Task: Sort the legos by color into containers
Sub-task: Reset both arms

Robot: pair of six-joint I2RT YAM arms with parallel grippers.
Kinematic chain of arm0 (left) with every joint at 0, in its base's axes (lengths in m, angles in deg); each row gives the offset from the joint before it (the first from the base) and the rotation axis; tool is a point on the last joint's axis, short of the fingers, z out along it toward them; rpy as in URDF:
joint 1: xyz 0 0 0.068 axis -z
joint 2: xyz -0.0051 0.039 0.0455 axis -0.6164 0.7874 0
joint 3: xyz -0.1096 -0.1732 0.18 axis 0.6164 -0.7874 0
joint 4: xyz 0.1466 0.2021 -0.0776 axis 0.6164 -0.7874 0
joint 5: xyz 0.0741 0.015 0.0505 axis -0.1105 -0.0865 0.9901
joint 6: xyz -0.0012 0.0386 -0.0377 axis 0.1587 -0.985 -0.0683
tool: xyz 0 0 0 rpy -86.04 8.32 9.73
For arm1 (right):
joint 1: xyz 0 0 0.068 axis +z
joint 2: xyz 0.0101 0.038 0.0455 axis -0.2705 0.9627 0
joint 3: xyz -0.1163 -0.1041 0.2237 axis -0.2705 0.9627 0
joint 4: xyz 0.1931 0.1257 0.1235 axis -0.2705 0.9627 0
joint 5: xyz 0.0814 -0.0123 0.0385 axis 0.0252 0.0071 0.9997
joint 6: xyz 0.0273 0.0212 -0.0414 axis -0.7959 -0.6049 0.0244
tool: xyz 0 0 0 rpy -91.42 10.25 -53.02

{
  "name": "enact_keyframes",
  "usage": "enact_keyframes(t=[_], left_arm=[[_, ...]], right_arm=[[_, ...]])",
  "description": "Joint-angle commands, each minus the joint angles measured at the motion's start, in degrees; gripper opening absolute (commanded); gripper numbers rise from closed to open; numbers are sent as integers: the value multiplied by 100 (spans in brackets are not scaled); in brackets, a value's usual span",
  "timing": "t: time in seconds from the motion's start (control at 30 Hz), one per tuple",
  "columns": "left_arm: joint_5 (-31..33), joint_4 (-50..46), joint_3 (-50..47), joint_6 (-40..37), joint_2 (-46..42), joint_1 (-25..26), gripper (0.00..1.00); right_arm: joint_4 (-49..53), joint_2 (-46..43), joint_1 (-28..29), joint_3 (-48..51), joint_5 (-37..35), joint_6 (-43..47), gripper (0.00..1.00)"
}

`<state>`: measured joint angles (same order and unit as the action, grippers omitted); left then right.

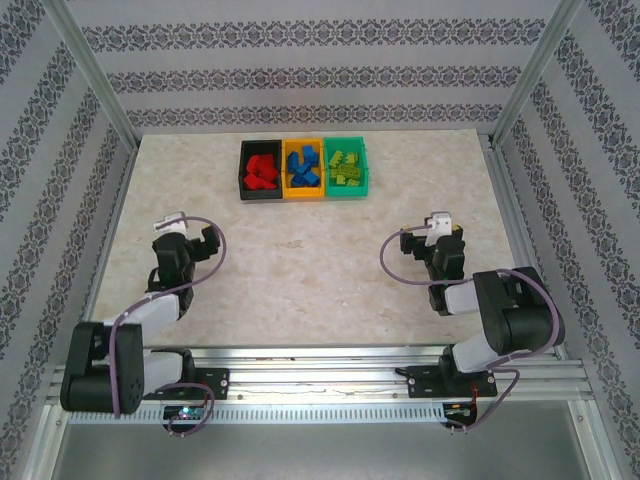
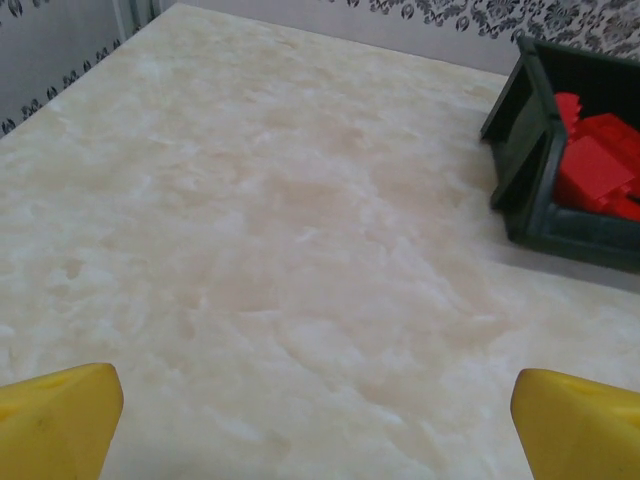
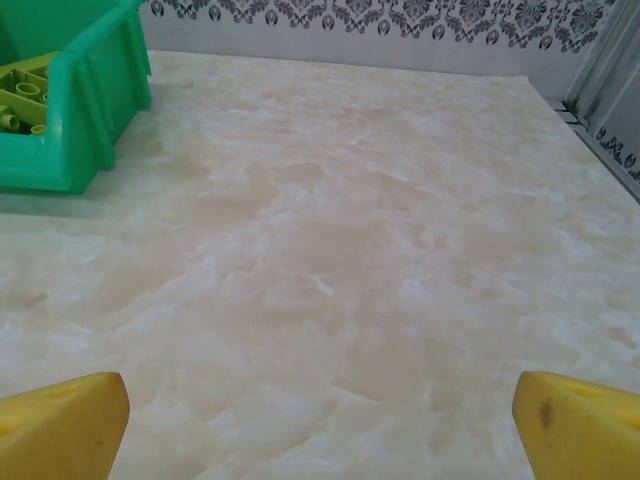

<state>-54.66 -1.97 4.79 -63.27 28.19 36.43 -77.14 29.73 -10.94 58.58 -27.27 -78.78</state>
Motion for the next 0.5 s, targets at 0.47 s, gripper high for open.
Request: enact_keyframes(t=[0.47], left_arm=[[-936,2399,199,-930,2003,-74,99]], right_arm=[[68,43,-54,-371,-260,-144,98]])
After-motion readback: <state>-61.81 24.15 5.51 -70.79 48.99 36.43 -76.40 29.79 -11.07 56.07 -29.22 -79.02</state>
